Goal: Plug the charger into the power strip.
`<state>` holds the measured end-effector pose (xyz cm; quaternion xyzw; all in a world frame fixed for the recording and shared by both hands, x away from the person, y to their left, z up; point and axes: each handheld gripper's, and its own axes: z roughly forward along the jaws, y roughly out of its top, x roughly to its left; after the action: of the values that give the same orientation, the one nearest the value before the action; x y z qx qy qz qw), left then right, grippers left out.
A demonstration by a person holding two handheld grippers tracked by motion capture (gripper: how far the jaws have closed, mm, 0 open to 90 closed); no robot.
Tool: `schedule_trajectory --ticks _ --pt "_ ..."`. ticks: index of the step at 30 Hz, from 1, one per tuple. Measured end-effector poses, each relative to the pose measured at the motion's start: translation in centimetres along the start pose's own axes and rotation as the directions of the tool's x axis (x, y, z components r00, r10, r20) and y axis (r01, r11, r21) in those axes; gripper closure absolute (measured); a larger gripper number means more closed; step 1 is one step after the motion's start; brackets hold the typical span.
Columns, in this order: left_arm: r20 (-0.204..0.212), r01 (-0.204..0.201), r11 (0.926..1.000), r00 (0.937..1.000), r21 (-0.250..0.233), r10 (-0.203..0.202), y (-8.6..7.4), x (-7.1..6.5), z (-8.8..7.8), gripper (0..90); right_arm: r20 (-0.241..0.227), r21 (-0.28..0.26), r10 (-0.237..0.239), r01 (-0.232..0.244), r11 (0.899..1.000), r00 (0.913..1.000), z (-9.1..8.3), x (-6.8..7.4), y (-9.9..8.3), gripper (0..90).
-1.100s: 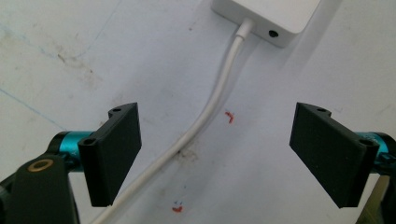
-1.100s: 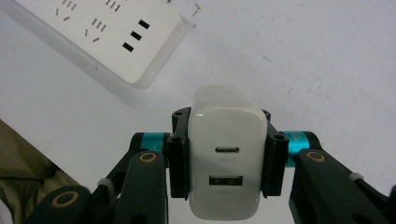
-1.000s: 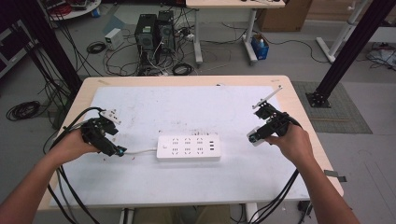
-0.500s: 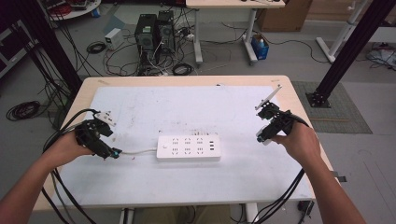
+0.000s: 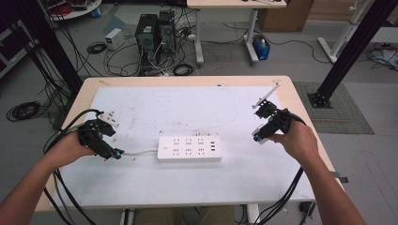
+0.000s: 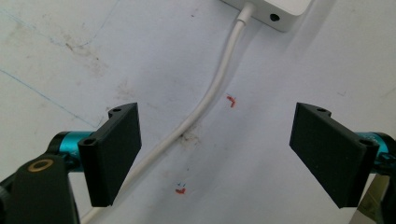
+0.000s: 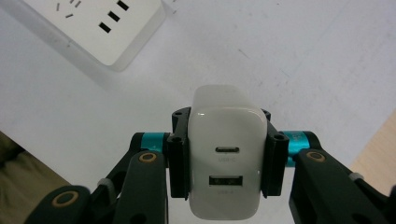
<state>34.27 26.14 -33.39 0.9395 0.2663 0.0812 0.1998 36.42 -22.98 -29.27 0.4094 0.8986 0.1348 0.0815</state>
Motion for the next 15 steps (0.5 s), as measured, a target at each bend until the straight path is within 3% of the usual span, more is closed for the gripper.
schedule_trajectory --ticks 7,15 --pt "-0.001 -0.038 0.9992 0.9993 0.016 0.038 0.3 -0.4 0.9 16.8 -0.052 0.003 -0.057 0.057 0.998 0.9970 0.9 0.8 2.1 62.2" --pt "0.005 -0.031 0.9995 0.9995 0.008 0.031 0.5 -0.8 1.5 16.8 -0.093 -0.003 -0.146 0.146 0.989 0.9849 1.6 1.9 5.1 62.2"
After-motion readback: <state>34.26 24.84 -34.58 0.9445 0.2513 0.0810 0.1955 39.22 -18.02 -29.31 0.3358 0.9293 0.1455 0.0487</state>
